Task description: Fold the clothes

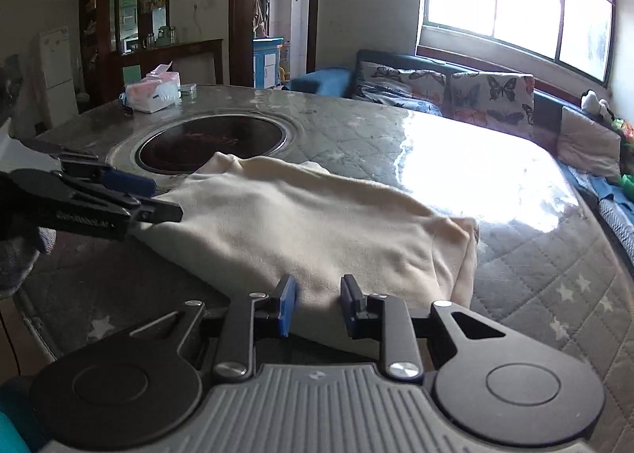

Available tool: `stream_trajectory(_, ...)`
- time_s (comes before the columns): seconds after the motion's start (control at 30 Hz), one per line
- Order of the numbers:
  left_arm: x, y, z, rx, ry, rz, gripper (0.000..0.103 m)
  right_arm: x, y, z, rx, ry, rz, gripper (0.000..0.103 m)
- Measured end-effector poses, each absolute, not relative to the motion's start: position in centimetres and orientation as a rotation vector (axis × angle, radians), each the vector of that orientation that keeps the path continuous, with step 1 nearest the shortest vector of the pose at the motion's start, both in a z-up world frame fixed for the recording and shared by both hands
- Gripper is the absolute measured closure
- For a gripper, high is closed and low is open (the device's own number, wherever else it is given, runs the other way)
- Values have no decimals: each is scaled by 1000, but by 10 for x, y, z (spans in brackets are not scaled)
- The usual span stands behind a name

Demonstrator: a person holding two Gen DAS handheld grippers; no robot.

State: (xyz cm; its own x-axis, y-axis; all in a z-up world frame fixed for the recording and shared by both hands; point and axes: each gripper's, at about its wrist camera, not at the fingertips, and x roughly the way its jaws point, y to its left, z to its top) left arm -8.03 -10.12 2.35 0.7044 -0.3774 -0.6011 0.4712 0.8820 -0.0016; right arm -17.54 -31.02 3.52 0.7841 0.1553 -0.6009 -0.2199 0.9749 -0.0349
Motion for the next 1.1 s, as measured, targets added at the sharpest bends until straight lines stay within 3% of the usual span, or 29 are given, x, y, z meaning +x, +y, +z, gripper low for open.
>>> stream_trajectory(0.67,-78,-68,18,48,662,-467,42,-166,-257,54,-277,629,371,77)
stream_trajectory(0.8,-71,-55,27,-18,674,-459,43,-161,-230,55,-347,621,451,70)
stream_trajectory(1.1,-50,-17,40,-194,731,-396,43,-149,-174,45,-504,600,576,66)
